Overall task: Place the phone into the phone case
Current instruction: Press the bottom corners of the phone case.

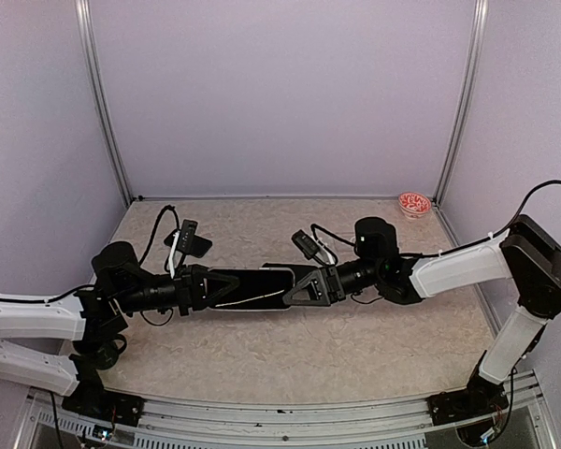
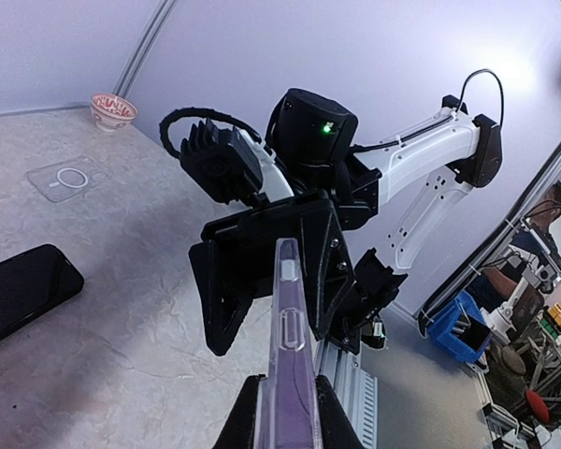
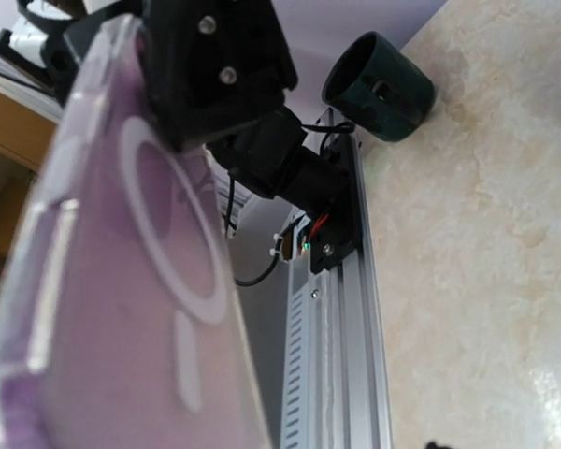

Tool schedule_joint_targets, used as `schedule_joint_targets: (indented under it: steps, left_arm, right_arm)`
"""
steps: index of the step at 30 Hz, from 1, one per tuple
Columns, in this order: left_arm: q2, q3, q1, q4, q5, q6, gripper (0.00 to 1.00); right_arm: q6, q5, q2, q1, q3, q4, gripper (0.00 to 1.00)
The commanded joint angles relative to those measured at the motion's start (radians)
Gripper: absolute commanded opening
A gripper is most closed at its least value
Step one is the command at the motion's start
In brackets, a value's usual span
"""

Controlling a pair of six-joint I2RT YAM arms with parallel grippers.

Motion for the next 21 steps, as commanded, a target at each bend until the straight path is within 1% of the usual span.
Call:
schedule_joint_targets:
  steps: [1,12,14,15,16,18,19,20,21]
  left_arm:
    - [-0.01,0.005,-0.002,0.088,-0.004,0.0,0.0]
    - [-0.015,0.036,-0.017,-0.008,-0.045,0.064,0.0]
    - [-0.016,0.039,-0.019,-0.021,-0.053,0.07,0.0]
    - [-0.016,0.038,-0.019,-0.024,-0.056,0.07,0.0]
    - [-0.02,0.035,-0.02,-0.033,-0.063,0.069,0.05]
    - [-0.021,0.032,-0.021,-0.035,-0.062,0.068,0.05]
    - [-0.023,0.027,-0.02,-0.034,-0.062,0.067,0.05]
    - [-0.024,0.025,-0.02,-0.033,-0.062,0.066,0.03]
    - [-0.027,0.023,-0.019,-0.033,-0.061,0.064,0.01]
  right_arm:
    - [0.036,0.001,0.029,0.013,0.03,0.038,0.57]
    - [0.081,-0.025,0.059,0.023,0.056,0.036,0.09]
    - [0.083,-0.025,0.061,0.023,0.061,0.033,0.02]
    - [0.081,-0.024,0.061,0.023,0.062,0.03,0.01]
    - [0.055,-0.015,0.058,0.023,0.068,0.008,0.0]
    - [0.022,-0.002,0.054,0.023,0.073,-0.024,0.02]
    - [0.006,0.001,0.052,0.023,0.077,-0.045,0.06]
    - [-0.014,0.003,0.048,0.023,0.082,-0.066,0.13]
    - [-0.039,0.009,0.043,0.023,0.087,-0.093,0.23]
